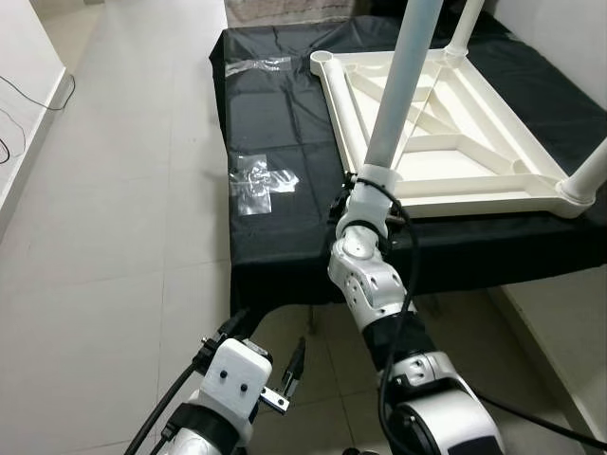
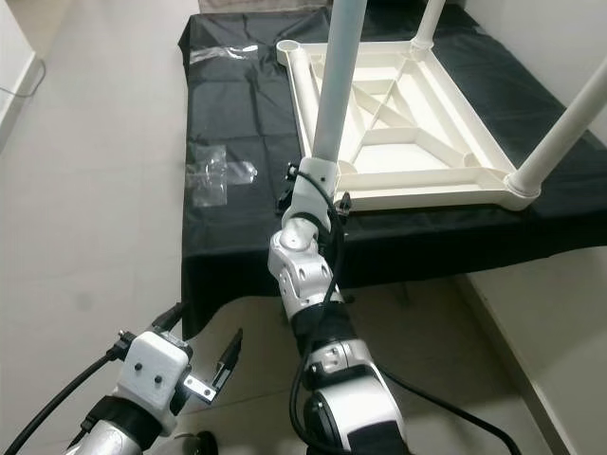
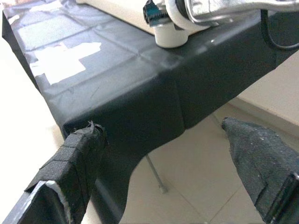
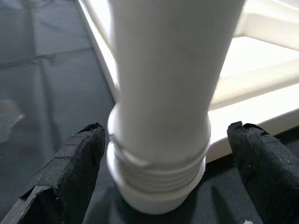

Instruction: Building children table

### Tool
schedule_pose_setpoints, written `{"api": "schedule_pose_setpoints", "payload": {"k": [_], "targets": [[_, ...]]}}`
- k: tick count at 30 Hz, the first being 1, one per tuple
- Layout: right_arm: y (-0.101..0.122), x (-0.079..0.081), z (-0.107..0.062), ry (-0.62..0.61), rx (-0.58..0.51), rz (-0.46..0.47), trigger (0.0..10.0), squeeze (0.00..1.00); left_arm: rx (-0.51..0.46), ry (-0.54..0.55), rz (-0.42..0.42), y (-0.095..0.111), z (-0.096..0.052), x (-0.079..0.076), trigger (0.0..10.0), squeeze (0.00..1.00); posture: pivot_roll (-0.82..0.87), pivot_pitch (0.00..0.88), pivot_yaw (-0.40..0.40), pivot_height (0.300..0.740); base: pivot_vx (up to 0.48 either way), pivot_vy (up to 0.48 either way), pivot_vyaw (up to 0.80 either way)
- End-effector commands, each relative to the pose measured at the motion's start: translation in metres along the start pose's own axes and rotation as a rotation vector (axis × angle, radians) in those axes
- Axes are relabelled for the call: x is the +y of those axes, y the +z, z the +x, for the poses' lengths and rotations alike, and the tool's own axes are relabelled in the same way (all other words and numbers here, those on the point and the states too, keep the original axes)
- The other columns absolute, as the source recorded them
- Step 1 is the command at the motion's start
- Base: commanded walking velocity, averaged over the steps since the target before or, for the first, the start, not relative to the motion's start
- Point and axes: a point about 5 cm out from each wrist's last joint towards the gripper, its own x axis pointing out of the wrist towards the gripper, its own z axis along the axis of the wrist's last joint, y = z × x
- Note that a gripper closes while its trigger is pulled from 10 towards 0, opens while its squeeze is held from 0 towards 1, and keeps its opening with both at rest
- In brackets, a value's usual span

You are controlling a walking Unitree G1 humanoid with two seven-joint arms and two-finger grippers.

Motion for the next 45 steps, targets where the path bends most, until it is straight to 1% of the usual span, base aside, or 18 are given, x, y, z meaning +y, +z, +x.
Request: {"api": "schedule_pose_setpoints", "payload": {"k": [1, 3, 7, 9, 10, 13, 14, 16, 17, 18, 19, 22, 24, 26, 35, 37, 42, 45], "targets": [[-0.025, 0.005, -0.018, 0.070, 0.097, -0.008, 10.0, 0.00, 0.024, 0.001, -0.005, -0.007, -0.001, 0.001, 10.0, 0.00, 0.10, 0.138, -0.019, 0.740, 0.000, 0.000, 0.00], [-0.026, 0.002, -0.020, 0.086, 0.105, -0.018, 10.0, 0.00, 0.023, 0.003, -0.004, -0.008, 0.000, 0.001, 10.0, 0.00, 0.10, 0.138, -0.019, 0.740, 0.000, 0.000, 0.00], [-0.027, -0.007, -0.028, 0.203, 0.123, -0.043, 10.0, 0.00, 0.019, 0.005, 0.001, -0.011, 0.003, 0.004, 10.0, 0.00, 0.09, 0.121, -0.014, 0.740, 0.000, 0.000, 0.00], [-0.029, -0.018, -0.032, 0.250, 0.148, -0.074, 10.0, 0.00, 0.020, 0.007, 0.002, -0.014, 0.005, 0.006, 10.0, 0.00, 0.08, 0.107, -0.011, 0.740, 0.000, 0.000, 0.00], [-0.029, -0.018, -0.032, 0.250, 0.148, -0.074, 10.0, 0.00, 0.020, 0.007, 0.002, -0.014, 0.005, 0.006, 10.0, 0.00, 0.08, 0.107, -0.011, 0.740, 0.000, 0.000, 0.00], [-0.032, -0.038, -0.039, 0.301, 0.171, -0.115, 10.0, 0.00, 0.022, 0.013, 0.007, -0.018, 0.007, 0.011, 10.0, 0.00, 0.06, 0.085, -0.002, 0.740, 0.000, 0.000, 0.00], [-0.032, -0.038, -0.039, 0.301, 0.171, -0.115, 10.0, 0.00, 0.022, 0.013, 0.007, -0.018, 0.007, 0.011, 10.0, 0.00, 0.06, 0.085, -0.002, 0.740, 0.000, 0.000, 0.00], [-0.039, -0.050, -0.046, 0.379, 0.206, -0.126, 10.0, 0.00, 0.028, 0.026, 0.017, -0.021, 0.009, 0.014, 10.0, 0.00, 0.06, 0.075, 0.000, 0.740, 0.000, 0.000, 0.00], [-0.039, -0.050, -0.046, 0.379, 0.206, -0.126, 10.0, 0.00, 0.028, 0.026, 0.017, -0.021, 0.009, 0.014, 10.0, 0.00, 0.06, 0.075, 0.000, 0.740, 0.000, 0.000, 0.00], [-0.039, -0.055, -0.050, 0.453, 0.156, -0.148, 10.0, 0.00, 0.040, 0.043, 0.017, -0.023, 0.010, 0.017, 10.0, 0.00, 0.04, 0.060, 0.002, 0.740, 0.000, 0.000, 0.00], [-0.039, -0.055, -0.050, 0.453, 0.156, -0.148, 10.0, 0.00, 0.040, 0.043, 0.017, -0.023, 0.010, 0.017, 10.0, 0.00, 0.04, 0.060, 0.002, 0.740, 0.000, 0.000, 0.00], [-0.046, -0.070, -0.062, 0.628, 0.043, -0.127, 10.0, 0.00, 0.078, 0.134, -0.036, -0.030, 0.012, 0.025, 10.0, 0.00, 0.01, 0.038, 0.003, 0.740, 0.000, 0.000, 0.00], [-0.053, -0.071, -0.064, 0.650, 0.008, -0.133, 10.0, 0.00, 0.104, 0.192, -0.068, -0.034, 0.010, 0.029, 10.0, 0.00, 0.00, 0.025, 0.026, 0.740, 0.000, 0.000, 0.00], [-0.063, -0.072, -0.067, 0.643, 0.027, -0.118, 10.0, 0.00, 0.131, 0.241, -0.096, -0.037, 0.006, 0.030, 10.0, 0.00, 0.02, 0.014, 0.027, 0.740, 0.000, 0.000, 0.00], [-0.079, -0.066, -0.072, 0.679, 0.083, -0.067, 10.0, 0.00, 0.169, 0.273, -0.118, -0.044, 0.003, 0.025, 10.0, 0.00, 0.03, 0.000, 0.019, 0.740, 0.000, 0.000, 0.00], [-0.080, -0.065, -0.072, 0.692, 0.091, -0.057, 10.0, 0.00, 0.178, 0.289, -0.118, -0.046, 0.003, 0.025, 10.0, 0.00, 0.03, 0.000, 0.019, 0.740, 0.000, 0.000, -0.80], [-0.084, -0.064, -0.068, 0.733, 0.067, -0.074, 10.0, 0.00, 0.229, 0.361, -0.153, -0.056, 0.007, 0.035, 10.0, 0.00, 0.03, 0.000, 0.006, 0.740, 0.000, 0.000, -0.32], [-0.086, -0.063, -0.067, 0.738, 0.071, -0.083, 10.0, 0.00, 0.238, 0.363, -0.147, -0.057, 0.008, 0.035, 10.0, 0.00, 0.03, 0.000, 0.005, 0.740, 0.000, 0.000, 0.00]]}}
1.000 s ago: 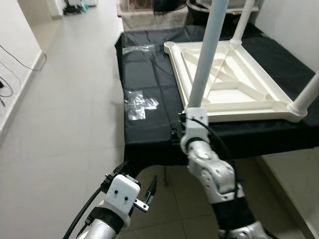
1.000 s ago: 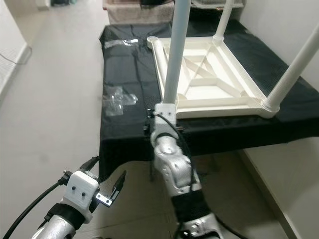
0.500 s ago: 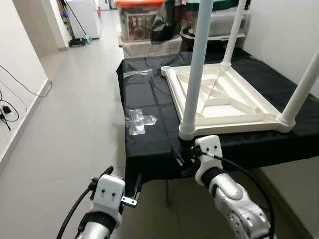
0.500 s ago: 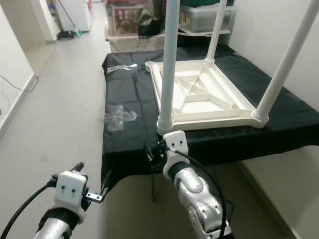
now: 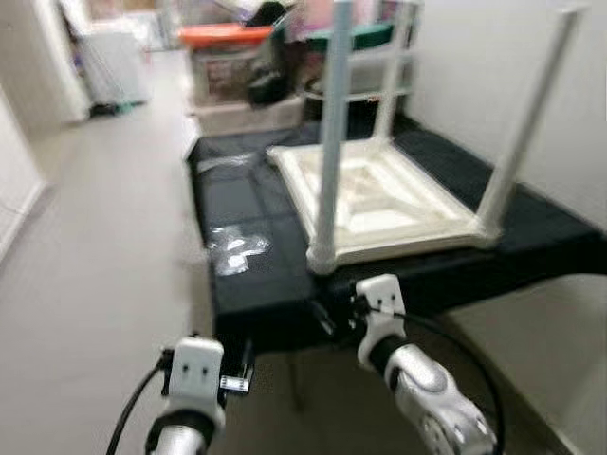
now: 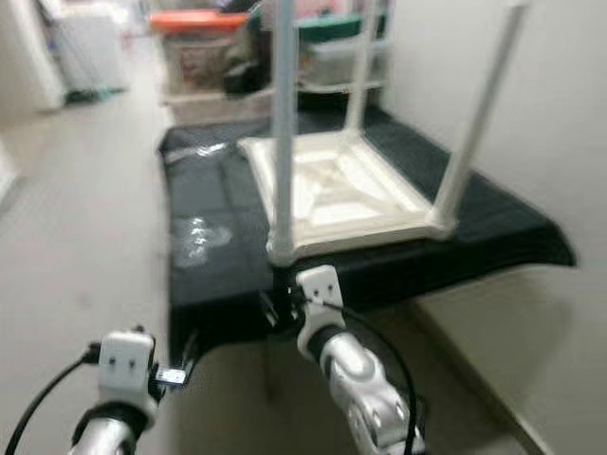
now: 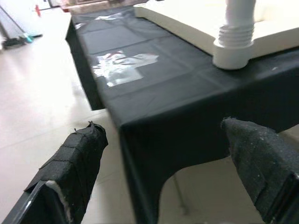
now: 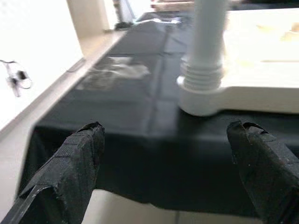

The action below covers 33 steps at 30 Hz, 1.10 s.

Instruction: Building children table

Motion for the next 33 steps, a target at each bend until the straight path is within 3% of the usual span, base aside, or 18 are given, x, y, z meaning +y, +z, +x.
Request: {"api": "schedule_pose_setpoints", "payload": {"k": [1, 16, 19, 24, 33], "targets": [[0.001, 0.001, 0.004, 0.013, -0.007, -0.010, 10.0, 0.00, 0.039, 0.015, 0.008, -0.006, 0.000, 0.002, 10.0, 0.00, 0.03, 0.000, 0.005, 0.740, 0.000, 0.000, 0.00], [-0.002, -0.005, 0.010, 0.003, 0.008, 0.010, 10.0, 0.00, 0.024, 0.038, 0.038, -0.005, 0.002, 0.004, 10.0, 0.00, 0.05, 0.000, -0.001, 0.740, 0.000, 0.000, 0.00], [-0.003, -0.005, 0.011, 0.005, 0.010, 0.004, 10.0, 0.00, 0.029, 0.043, 0.042, -0.005, 0.003, 0.004, 10.0, 0.00, 0.05, 0.000, -0.003, 0.740, 0.000, -0.480, 0.00], [-0.004, -0.005, 0.012, 0.008, 0.009, 0.000, 10.0, 0.00, 0.037, 0.066, -0.010, -0.006, 0.003, 0.006, 10.0, 0.00, 0.05, 0.000, -0.005, 0.740, 0.065, -0.416, 0.00], [-0.003, -0.007, 0.012, 0.006, 0.010, -0.002, 10.0, 0.00, 0.032, 0.131, -0.062, -0.004, 0.002, 0.013, 10.0, 0.00, 0.06, 0.000, -0.012, 0.740, 0.033, 0.000, 0.00]]}}
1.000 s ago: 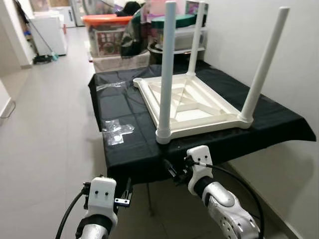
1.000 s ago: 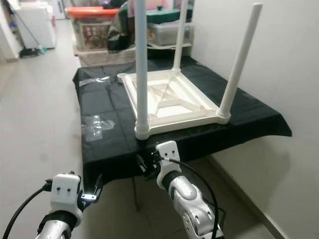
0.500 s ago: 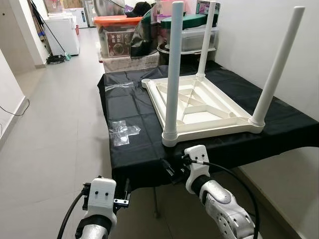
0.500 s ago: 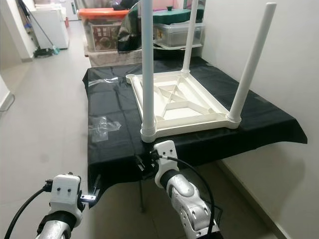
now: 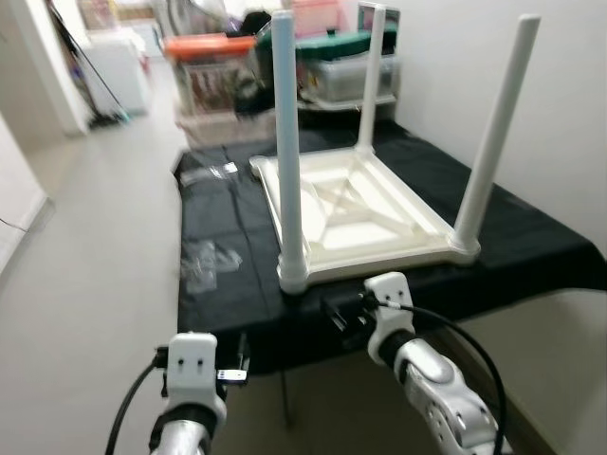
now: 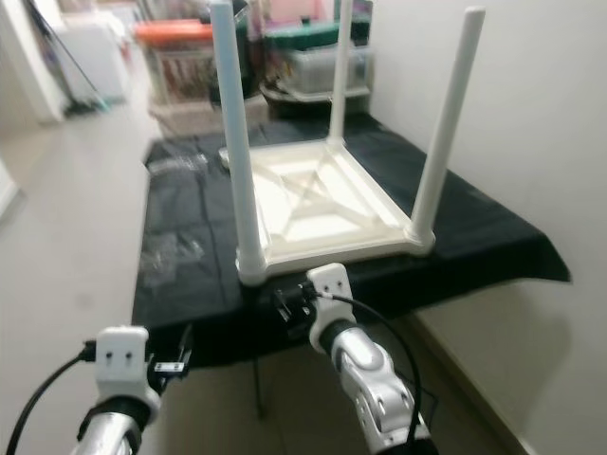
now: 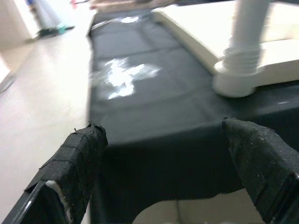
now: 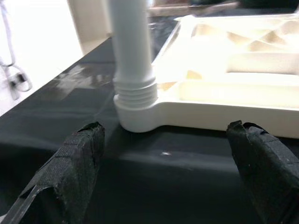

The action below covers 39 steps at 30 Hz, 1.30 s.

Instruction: Building children table

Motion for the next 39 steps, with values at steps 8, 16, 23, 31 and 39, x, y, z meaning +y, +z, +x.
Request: {"api": "schedule_pose_setpoints", "payload": {"k": [8, 16, 23, 31, 39], "targets": [[0.004, 0.000, 0.003, 0.004, -0.020, 0.009, 10.0, 0.00, -0.007, 0.054, -0.010, 0.001, 0.000, 0.006, 10.0, 0.00, 0.06, 0.000, -0.017, 0.740, 0.000, 0.000, 0.00], [0.007, -0.006, 0.004, -0.019, -0.039, 0.014, 10.0, 0.00, -0.048, 0.063, 0.024, 0.009, -0.001, 0.009, 10.0, 0.00, 0.06, 0.000, -0.016, 0.740, 0.000, 0.000, 0.00], [0.007, -0.007, 0.003, -0.031, -0.050, 0.059, 10.0, 0.00, -0.010, 0.025, 0.034, -0.001, -0.010, 0.004, 10.0, 0.00, 0.05, 0.000, -0.016, 0.740, -0.124, 0.000, 0.00], [0.004, 0.005, 0.000, 0.005, -0.054, 0.041, 10.0, 0.00, -0.002, 0.012, 0.039, -0.002, -0.008, 0.003, 10.0, 0.00, 0.05, 0.000, -0.014, 0.740, -0.350, 0.000, 0.00], [0.004, 0.003, 0.001, -0.020, -0.057, 0.026, 10.0, 0.00, -0.005, 0.016, 0.040, -0.001, -0.008, 0.003, 10.0, 0.00, 0.06, 0.000, -0.011, 0.740, -0.238, 0.000, 0.00]]}}
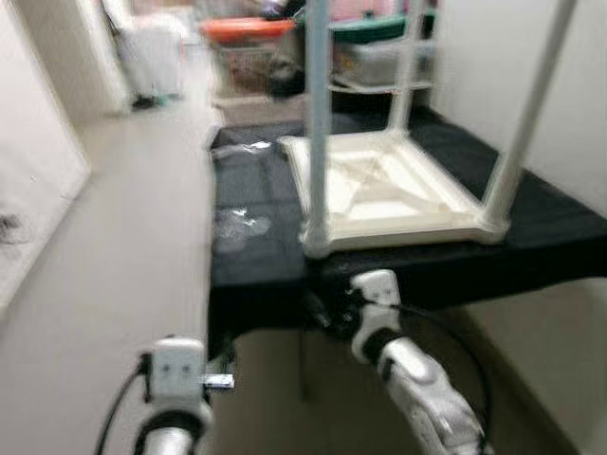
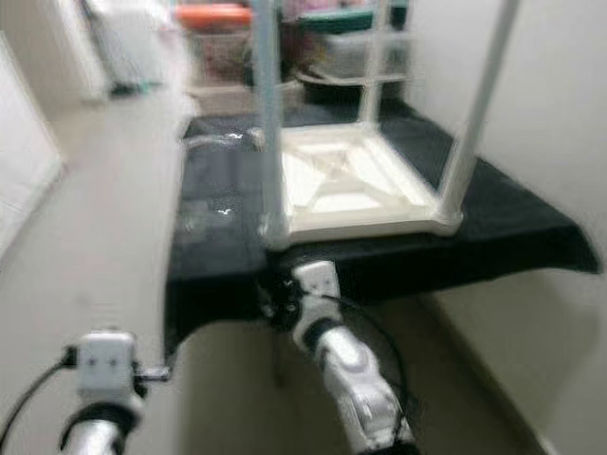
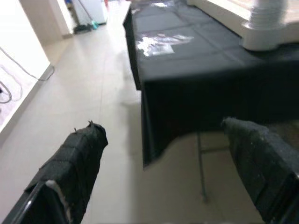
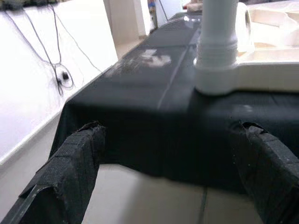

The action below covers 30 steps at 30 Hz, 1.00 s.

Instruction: Building children table

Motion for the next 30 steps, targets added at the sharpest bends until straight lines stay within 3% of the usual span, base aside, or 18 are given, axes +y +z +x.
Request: {"api": "schedule_pose_setpoints", "payload": {"k": [1, 7, 11, 14, 21, 30], "targets": [[0.005, 0.001, 0.000, -0.007, -0.028, -0.009, 10.0, 0.00, -0.002, 0.002, 0.007, 0.001, 0.003, 0.001, 10.0, 0.00, 0.06, 0.000, -0.011, 0.740, 0.000, 0.000, 0.00], [0.018, -0.019, 0.004, -0.161, -0.081, -0.034, 10.0, 0.00, -0.070, 0.058, 0.013, 0.017, 0.010, 0.013, 10.0, 0.00, 0.06, 0.000, -0.018, 0.740, 0.000, 0.000, 0.00], [0.025, -0.024, 0.008, -0.177, -0.100, -0.048, 10.0, 0.00, -0.109, 0.110, 0.033, 0.028, 0.015, 0.022, 10.0, 0.00, 0.06, 0.000, -0.018, 0.740, 0.000, 0.000, -0.40], [0.027, -0.024, 0.009, -0.169, -0.107, -0.050, 10.0, 0.00, -0.124, 0.128, 0.034, 0.032, 0.015, 0.025, 10.0, 0.00, 0.06, 0.000, -0.019, 0.740, 0.000, 0.000, -0.27], [0.033, -0.011, 0.016, -0.086, -0.124, -0.038, 10.0, 0.00, -0.193, 0.270, 0.082, 0.052, 0.020, 0.050, 10.0, 0.00, 0.06, 0.000, -0.026, 0.740, 0.000, 0.000, 0.00], [0.043, -0.010, 0.024, -0.088, -0.162, -0.079, 10.0, 0.00, -0.218, 0.318, 0.104, 0.063, 0.021, 0.058, 10.0, 0.00, 0.07, 0.000, -0.032, 0.740, 0.000, 0.000, 0.27]]}}
